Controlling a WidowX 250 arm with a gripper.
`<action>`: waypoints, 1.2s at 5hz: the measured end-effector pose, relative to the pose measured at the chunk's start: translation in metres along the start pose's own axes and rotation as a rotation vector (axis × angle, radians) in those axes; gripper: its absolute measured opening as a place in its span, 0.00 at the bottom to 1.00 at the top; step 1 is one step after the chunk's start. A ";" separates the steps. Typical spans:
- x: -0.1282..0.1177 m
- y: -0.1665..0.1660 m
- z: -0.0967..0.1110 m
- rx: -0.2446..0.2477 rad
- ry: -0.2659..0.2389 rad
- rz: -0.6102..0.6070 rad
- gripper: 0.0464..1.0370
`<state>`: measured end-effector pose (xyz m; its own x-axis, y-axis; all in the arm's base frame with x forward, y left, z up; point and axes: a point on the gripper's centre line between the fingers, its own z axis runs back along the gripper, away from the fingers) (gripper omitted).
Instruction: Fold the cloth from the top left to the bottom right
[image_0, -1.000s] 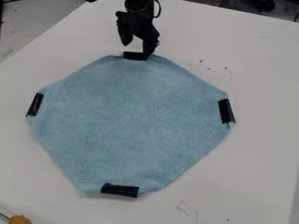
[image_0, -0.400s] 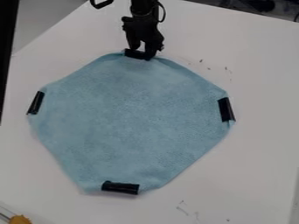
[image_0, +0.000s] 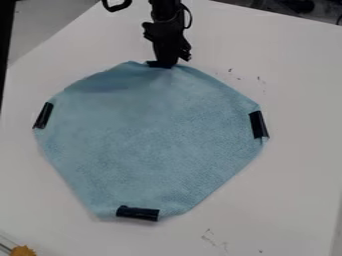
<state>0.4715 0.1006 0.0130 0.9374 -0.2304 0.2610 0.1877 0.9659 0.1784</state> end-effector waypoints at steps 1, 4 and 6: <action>-0.006 -0.001 0.006 0.005 -0.011 -0.015 0.04; -0.052 -0.011 0.108 0.122 -0.200 0.025 0.02; -0.134 -0.041 0.083 -0.015 -0.100 0.200 0.02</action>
<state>0.3134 0.0824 0.0499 0.9227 -0.0440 0.3830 0.0060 0.9950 0.0998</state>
